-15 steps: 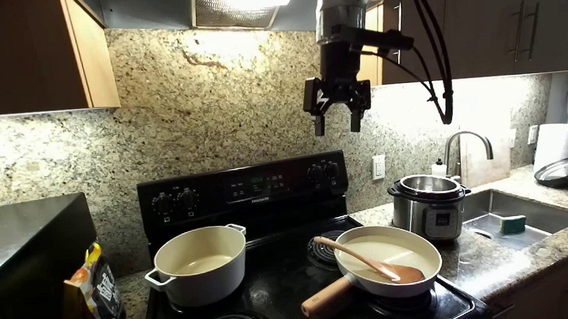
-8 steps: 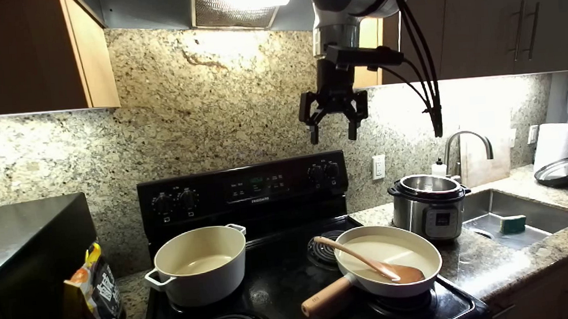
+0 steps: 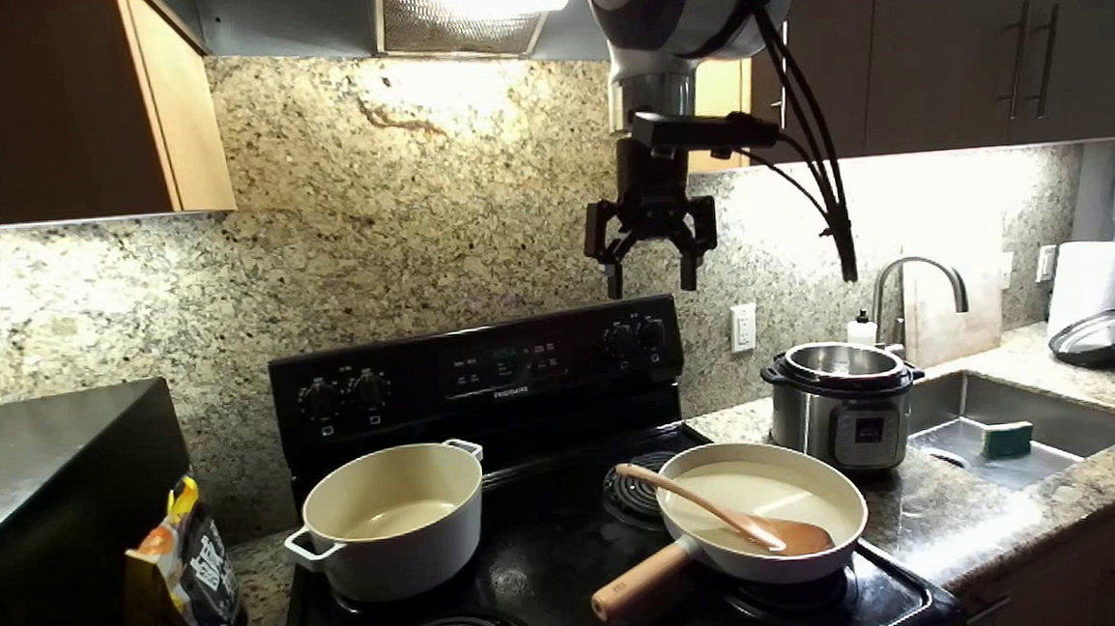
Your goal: Stir the contents of the pan with the wooden spoon
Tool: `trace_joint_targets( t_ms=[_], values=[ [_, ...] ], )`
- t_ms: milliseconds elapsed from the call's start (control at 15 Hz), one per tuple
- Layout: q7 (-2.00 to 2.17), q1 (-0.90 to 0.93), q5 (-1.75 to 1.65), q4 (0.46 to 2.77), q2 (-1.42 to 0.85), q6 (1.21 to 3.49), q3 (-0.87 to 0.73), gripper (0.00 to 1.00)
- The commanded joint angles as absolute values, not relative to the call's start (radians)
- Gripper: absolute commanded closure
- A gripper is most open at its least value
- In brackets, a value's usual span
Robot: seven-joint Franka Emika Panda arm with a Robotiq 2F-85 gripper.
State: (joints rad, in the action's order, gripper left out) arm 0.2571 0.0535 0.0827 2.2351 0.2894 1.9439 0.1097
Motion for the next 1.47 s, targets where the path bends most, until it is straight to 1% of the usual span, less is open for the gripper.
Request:
trace_joint_targets(
  t_ms=[0,267,400,533,600,800,1067,1400],
  values=[
    [0.243,0.04,0.046,2.157,0.142,1.93,0.097,0.0],
    [0.228,0.049,-0.105,2.101,0.028,1.914,0.09,0.0],
    [0.157,0.056,-0.163,2.07,-0.031,1.893,0.084,0.0],
    [0.04,0.054,-0.147,2.033,-0.091,1.889,0.074,0.0],
    [0.133,0.061,-0.133,2.086,-0.034,1.922,0.077,0.0],
    [0.074,0.06,-0.133,2.049,-0.092,1.918,0.069,0.0],
    [0.07,0.061,-0.133,2.039,-0.099,1.913,0.068,0.0],
    [-0.099,0.033,-0.136,1.939,-0.228,1.917,0.042,0.0]
  ],
)
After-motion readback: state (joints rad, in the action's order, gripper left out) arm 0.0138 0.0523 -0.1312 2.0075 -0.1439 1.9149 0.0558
